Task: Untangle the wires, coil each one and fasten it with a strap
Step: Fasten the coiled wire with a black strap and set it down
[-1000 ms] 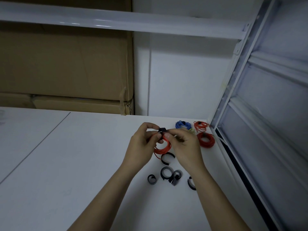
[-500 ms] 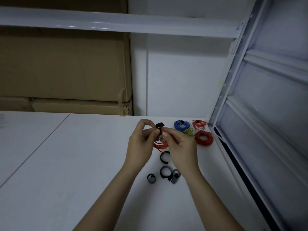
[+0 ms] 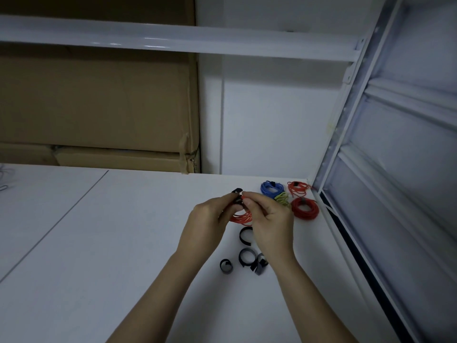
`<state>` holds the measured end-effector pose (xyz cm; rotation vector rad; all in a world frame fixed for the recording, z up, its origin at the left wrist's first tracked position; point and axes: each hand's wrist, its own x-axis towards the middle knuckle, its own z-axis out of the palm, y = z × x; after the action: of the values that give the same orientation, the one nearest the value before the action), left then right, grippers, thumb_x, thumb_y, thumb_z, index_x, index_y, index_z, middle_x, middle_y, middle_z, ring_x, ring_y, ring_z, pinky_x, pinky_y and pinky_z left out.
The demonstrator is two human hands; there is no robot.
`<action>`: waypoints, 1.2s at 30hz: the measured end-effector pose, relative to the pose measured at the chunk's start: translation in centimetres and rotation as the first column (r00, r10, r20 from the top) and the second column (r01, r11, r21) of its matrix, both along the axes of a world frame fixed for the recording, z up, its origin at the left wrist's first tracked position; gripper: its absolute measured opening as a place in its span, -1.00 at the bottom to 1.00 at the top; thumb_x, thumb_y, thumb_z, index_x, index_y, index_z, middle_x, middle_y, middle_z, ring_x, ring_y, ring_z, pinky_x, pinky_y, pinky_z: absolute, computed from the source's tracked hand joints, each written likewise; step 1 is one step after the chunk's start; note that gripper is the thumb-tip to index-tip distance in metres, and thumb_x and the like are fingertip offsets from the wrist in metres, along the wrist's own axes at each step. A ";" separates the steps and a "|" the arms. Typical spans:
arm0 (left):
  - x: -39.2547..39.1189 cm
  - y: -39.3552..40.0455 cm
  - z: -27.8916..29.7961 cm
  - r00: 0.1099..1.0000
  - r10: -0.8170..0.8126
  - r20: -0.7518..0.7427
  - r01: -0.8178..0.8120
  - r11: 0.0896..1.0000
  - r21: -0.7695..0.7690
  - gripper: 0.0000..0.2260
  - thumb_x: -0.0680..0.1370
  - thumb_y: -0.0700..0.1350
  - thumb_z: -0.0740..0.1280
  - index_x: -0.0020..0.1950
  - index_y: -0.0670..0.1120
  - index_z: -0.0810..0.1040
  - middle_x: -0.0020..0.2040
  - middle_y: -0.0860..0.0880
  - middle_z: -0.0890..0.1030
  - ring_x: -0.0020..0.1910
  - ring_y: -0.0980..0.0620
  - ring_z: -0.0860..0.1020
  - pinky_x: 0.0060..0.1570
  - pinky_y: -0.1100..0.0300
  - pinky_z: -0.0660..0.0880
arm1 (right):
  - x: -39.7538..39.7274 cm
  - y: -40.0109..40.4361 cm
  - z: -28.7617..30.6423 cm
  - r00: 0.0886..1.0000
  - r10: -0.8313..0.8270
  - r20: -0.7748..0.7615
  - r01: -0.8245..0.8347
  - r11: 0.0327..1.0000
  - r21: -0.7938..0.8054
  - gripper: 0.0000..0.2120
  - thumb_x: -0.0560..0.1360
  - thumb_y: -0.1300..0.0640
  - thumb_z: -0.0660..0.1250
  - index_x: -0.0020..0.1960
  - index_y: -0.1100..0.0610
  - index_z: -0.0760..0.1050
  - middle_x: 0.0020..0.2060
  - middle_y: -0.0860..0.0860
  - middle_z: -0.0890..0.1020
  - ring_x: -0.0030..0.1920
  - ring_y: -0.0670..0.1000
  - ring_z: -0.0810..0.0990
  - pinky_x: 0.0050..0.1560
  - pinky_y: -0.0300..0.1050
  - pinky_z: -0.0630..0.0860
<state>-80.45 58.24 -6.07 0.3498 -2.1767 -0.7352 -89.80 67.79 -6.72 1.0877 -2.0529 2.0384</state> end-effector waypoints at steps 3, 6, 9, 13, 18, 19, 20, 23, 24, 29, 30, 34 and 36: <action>0.1 -0.3 0.2 1.000 0.010 0.009 -0.010 1.000 0.014 -0.79 0.53 -0.22 0.39 0.15 -0.05 0.64 -0.06 0.05 0.70 -0.11 0.15 0.61 -0.07 0.27 0.52 | 0.2 -0.1 -0.1 1.000 0.018 -0.007 -0.018 1.000 -0.025 -0.72 0.50 0.30 0.37 -0.06 -0.10 0.63 -0.18 -0.34 0.66 -0.09 -0.25 0.64 -0.06 -0.43 0.48; 0.0 -0.5 0.5 1.000 0.017 0.002 -0.017 1.000 -0.005 -0.88 0.54 -0.22 0.37 0.04 -0.09 0.66 -0.13 0.03 0.68 -0.16 0.14 0.59 -0.13 0.24 0.52 | 0.5 0.0 -0.3 0.998 0.068 0.011 -0.067 0.996 -0.052 -0.70 0.51 0.28 0.36 -0.06 -0.14 0.61 -0.17 -0.22 0.69 -0.09 -0.16 0.66 -0.04 -0.31 0.54; 0.1 -0.7 0.5 1.000 0.024 0.010 -0.023 0.995 -0.098 -0.91 0.56 -0.24 0.35 0.00 -0.14 0.65 -0.17 -0.01 0.66 -0.21 0.05 0.59 -0.18 0.10 0.54 | 0.3 0.4 0.0 0.988 0.139 0.063 -0.137 0.990 -0.035 -0.79 0.57 0.21 0.30 -0.02 -0.10 0.59 -0.19 -0.07 0.70 -0.12 -0.02 0.68 -0.03 -0.04 0.60; 0.5 -0.5 0.7 0.999 -0.003 0.047 0.014 0.972 -0.235 -0.88 0.53 -0.26 0.36 0.05 -0.19 0.65 -0.13 -0.07 0.65 -0.21 -0.04 0.60 -0.26 0.08 0.57 | -1.8 1.0 1.8 0.940 0.331 0.085 -0.341 0.927 0.160 -0.67 0.58 0.22 0.27 0.20 -0.17 0.50 -0.28 0.03 0.67 -0.16 0.15 0.66 -0.01 0.02 0.57; 0.7 -0.3 1.0 0.998 -0.031 0.049 0.043 0.959 -0.281 -0.85 0.50 -0.22 0.36 0.02 -0.22 0.66 -0.15 -0.10 0.66 -0.24 -0.08 0.62 -0.30 0.09 0.58 | -3.2 0.7 3.7 0.918 0.397 0.010 -0.381 0.874 0.301 -0.80 0.54 0.20 0.33 0.01 -0.07 0.63 -0.09 -0.06 0.67 -0.04 -0.11 0.63 0.04 -0.17 0.57; 0.8 -0.2 1.0 0.998 -0.036 0.048 0.048 0.956 -0.290 -0.84 0.49 -0.23 0.37 0.03 -0.22 0.66 -0.11 -0.09 0.67 -0.21 -0.07 0.63 -0.27 0.11 0.59 | -3.4 0.6 3.8 0.926 0.375 0.042 -0.373 0.891 0.258 -0.82 0.54 0.21 0.33 -0.03 -0.03 0.64 -0.05 -0.02 0.65 -0.02 -0.08 0.61 0.00 -0.15 0.59; 0.8 -0.1 1.0 0.998 -0.044 0.048 0.056 0.954 -0.294 -0.84 0.48 -0.24 0.38 0.03 -0.22 0.65 -0.08 -0.09 0.68 -0.17 -0.06 0.64 -0.24 0.12 0.60 | -3.6 0.6 3.8 0.927 0.366 0.084 -0.376 0.899 0.225 -0.83 0.55 0.21 0.32 -0.06 -0.01 0.63 -0.05 0.00 0.63 -0.03 -0.04 0.61 -0.04 -0.14 0.61; 0.9 0.0 0.9 0.998 -0.054 0.046 0.065 0.954 -0.292 -0.84 0.50 -0.23 0.39 0.04 -0.22 0.65 -0.03 -0.10 0.66 -0.16 -0.07 0.64 -0.24 0.10 0.60 | -3.6 0.2 3.6 0.942 0.321 0.096 -0.335 0.907 0.256 -0.86 0.57 0.17 0.28 -0.10 0.05 0.59 -0.17 -0.02 0.65 -0.13 -0.02 0.64 -0.08 -0.02 0.62; 0.8 0.0 0.9 0.998 -0.048 0.049 0.060 0.955 -0.291 -0.85 0.50 -0.23 0.39 0.04 -0.22 0.65 -0.03 -0.10 0.65 -0.18 -0.07 0.63 -0.27 0.10 0.60 | -3.5 -0.1 3.4 0.958 0.275 0.076 -0.286 0.922 0.263 -0.87 0.57 0.17 0.28 -0.11 0.07 0.58 -0.21 -0.02 0.66 -0.16 -0.01 0.65 -0.06 0.05 0.62; 0.5 0.2 1.3 0.996 0.006 0.085 0.018 0.960 -0.280 -0.88 0.49 -0.23 0.39 0.00 -0.21 0.66 -0.08 -0.11 0.64 -0.23 -0.09 0.62 -0.30 0.09 0.59 | -3.1 -1.0 3.0 0.994 0.107 -0.016 -0.103 0.984 0.146 -0.88 0.52 0.23 0.34 -0.13 0.22 0.63 -0.28 0.04 0.68 -0.23 0.04 0.67 -0.12 0.11 0.61; 0.4 0.2 1.3 0.994 0.023 0.103 0.006 0.962 -0.273 -0.88 0.49 -0.25 0.40 0.00 -0.21 0.66 -0.08 -0.11 0.65 -0.22 -0.10 0.63 -0.28 0.09 0.59 | -2.9 -1.0 2.8 0.993 0.099 -0.059 -0.090 0.987 0.133 -0.89 0.52 0.23 0.34 -0.13 0.21 0.63 -0.27 0.02 0.69 -0.22 0.01 0.67 -0.12 0.05 0.62; 0.1 0.0 1.2 0.984 0.105 0.144 -0.089 0.990 -0.112 -0.87 0.55 -0.22 0.35 0.05 -0.13 0.67 -0.03 -0.05 0.67 -0.09 -0.03 0.61 -0.09 0.21 0.50 | -2.0 -0.7 1.9 0.982 0.110 -0.155 -0.095 0.990 0.101 -0.90 0.52 0.22 0.35 -0.09 0.15 0.65 -0.24 -0.13 0.67 -0.19 -0.20 0.62 -0.17 -0.36 0.52; 0.0 -0.2 1.3 0.978 0.109 0.180 -0.102 0.994 -0.049 -0.86 0.56 -0.21 0.33 0.05 -0.11 0.66 -0.03 -0.03 0.67 -0.06 0.00 0.61 -0.05 0.18 0.50 | -1.6 -0.6 1.2 0.977 0.105 -0.183 -0.087 0.991 0.102 -0.90 0.52 0.19 0.35 -0.06 0.14 0.65 -0.21 -0.13 0.66 -0.15 -0.20 0.62 -0.13 -0.36 0.52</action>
<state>-80.48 58.09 -4.76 0.5265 -2.3199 -0.6211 -91.40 67.19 -5.47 1.3641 -2.0562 1.8135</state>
